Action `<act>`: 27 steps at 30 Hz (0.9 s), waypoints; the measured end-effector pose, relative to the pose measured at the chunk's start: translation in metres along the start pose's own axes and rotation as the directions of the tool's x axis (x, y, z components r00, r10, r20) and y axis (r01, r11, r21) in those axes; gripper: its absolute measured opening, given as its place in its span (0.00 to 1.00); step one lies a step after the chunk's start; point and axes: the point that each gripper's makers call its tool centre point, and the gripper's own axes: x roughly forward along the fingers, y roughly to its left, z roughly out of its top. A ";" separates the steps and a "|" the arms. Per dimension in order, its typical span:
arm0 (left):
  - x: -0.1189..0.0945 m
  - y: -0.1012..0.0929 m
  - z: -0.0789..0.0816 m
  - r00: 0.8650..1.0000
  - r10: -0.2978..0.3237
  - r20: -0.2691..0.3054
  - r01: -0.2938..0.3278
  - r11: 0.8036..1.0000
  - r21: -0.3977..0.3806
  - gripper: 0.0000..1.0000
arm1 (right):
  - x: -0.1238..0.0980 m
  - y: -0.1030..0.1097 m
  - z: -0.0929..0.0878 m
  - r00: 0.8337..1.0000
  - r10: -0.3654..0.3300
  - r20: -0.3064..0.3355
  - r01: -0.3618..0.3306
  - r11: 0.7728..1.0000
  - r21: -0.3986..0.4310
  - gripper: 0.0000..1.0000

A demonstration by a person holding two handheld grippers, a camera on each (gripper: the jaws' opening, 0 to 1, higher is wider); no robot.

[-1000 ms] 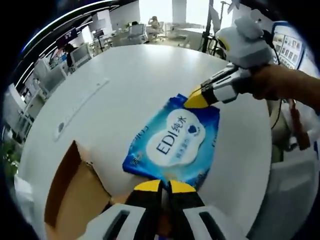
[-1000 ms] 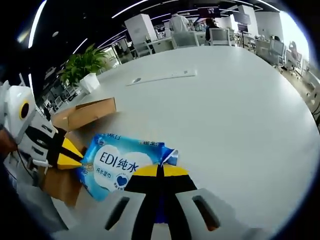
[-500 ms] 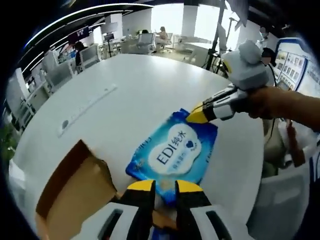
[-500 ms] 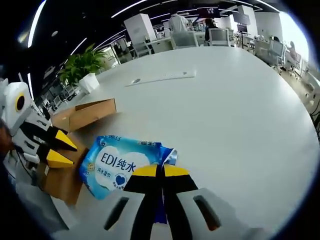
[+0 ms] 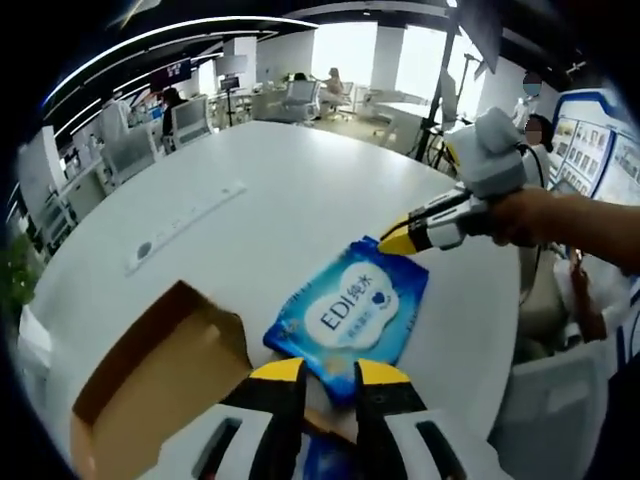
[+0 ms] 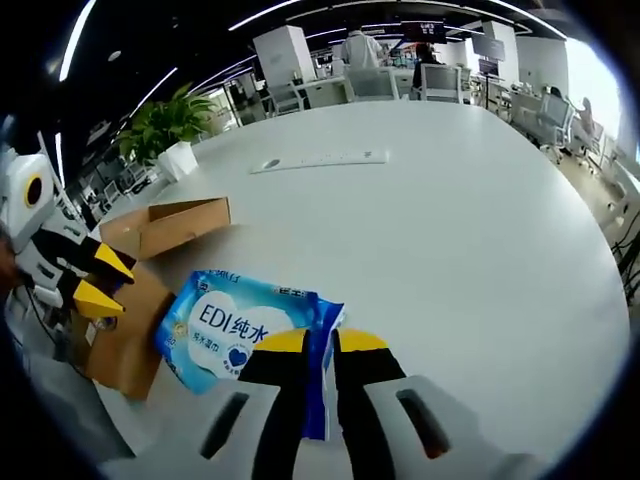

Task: Operate the shoe box by opening the lid, removing the specified soft item, and placing it in the target area until the item is outside and the box remains undamaged.

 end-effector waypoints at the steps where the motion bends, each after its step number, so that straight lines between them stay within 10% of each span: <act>1: -0.001 0.000 0.000 1.000 -0.001 0.007 0.001 1.000 0.000 0.19 | -0.001 0.001 0.000 1.000 0.000 0.001 0.000 1.000 -0.004 0.09; 27: -0.047 0.016 -0.038 0.997 -0.024 0.068 0.024 1.000 0.009 0.29 | -0.042 0.043 0.016 0.999 0.042 -0.011 -0.043 0.966 -0.255 0.27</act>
